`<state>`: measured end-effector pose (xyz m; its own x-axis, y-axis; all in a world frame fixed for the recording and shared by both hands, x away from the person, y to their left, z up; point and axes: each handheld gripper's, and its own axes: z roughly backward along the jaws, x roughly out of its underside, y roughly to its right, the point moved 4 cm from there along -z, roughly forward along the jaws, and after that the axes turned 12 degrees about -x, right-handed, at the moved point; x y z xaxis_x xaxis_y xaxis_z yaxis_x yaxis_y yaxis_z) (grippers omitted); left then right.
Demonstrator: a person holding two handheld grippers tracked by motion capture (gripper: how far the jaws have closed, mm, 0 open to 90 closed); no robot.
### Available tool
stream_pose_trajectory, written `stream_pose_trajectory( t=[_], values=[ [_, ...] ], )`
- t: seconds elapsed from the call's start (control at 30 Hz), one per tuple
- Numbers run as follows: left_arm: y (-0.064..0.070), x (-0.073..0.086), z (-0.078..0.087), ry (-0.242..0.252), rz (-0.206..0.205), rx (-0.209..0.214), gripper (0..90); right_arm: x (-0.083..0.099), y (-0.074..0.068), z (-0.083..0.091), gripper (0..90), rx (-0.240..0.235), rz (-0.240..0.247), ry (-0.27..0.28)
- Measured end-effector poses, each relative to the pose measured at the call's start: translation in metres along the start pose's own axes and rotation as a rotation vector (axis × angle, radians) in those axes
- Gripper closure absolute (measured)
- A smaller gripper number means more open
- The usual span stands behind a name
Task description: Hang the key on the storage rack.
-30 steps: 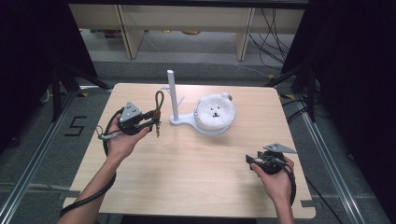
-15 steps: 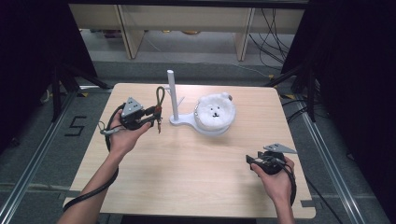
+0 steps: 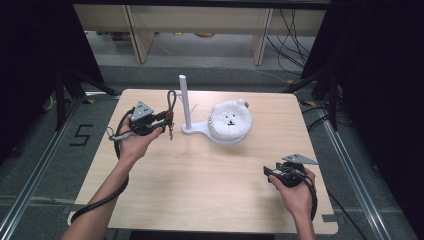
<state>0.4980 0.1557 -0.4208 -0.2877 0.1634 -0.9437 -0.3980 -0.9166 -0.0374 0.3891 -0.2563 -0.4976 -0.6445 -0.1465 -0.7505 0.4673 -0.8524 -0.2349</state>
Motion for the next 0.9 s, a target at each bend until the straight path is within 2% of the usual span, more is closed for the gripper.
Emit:
stream_pose_trajectory(
  t=[0.03,0.07,0.1,0.13,0.3,0.4,0.43,0.6,0.63,0.67,0.7,0.9],
  values=[
    [0.000,0.000,0.000,0.000,0.000,0.000,67.3,0.000,0.000,0.000,46.1,0.000,0.000,0.000],
    [-0.001,0.001,-0.001,-0.003,0.004,0.000,67.3,0.001,-0.003,-0.001,46.0,-0.017,-0.045,0.003],
    [-0.001,0.001,-0.002,-0.005,0.005,0.000,67.2,0.001,-0.003,-0.001,46.0,-0.015,-0.043,0.001],
    [-0.002,0.001,-0.003,-0.006,0.011,-0.003,67.2,0.000,0.000,0.000,46.0,-0.001,-0.002,0.000],
    [-0.003,0.003,-0.007,-0.012,0.013,-0.009,67.2,0.000,-0.001,-0.001,46.0,-0.014,-0.012,0.005],
    [-0.003,0.003,-0.008,-0.015,0.014,-0.009,67.2,0.000,0.000,0.000,46.0,-0.001,-0.007,-0.004],
    [-0.003,0.003,-0.009,-0.013,0.017,-0.010,67.2,0.001,-0.003,-0.003,46.0,-0.030,-0.050,0.013],
    [-0.002,0.003,-0.012,-0.018,0.022,-0.011,67.2,0.001,-0.003,-0.003,46.0,-0.030,-0.049,0.015],
    [-0.002,0.003,-0.013,-0.020,0.020,-0.010,67.2,0.001,-0.003,-0.003,46.0,-0.028,-0.042,0.013],
    [-0.002,0.003,-0.014,-0.022,0.023,-0.012,67.2,0.000,0.000,-0.001,46.0,-0.007,-0.002,0.003],
    [-0.002,0.003,-0.015,-0.025,0.024,-0.015,67.1,0.001,-0.003,-0.002,46.0,-0.021,-0.045,-0.003],
    [-0.001,0.005,-0.020,-0.031,0.027,-0.021,67.1,0.001,-0.003,-0.003,46.0,-0.029,-0.048,0.018]
  ],
)
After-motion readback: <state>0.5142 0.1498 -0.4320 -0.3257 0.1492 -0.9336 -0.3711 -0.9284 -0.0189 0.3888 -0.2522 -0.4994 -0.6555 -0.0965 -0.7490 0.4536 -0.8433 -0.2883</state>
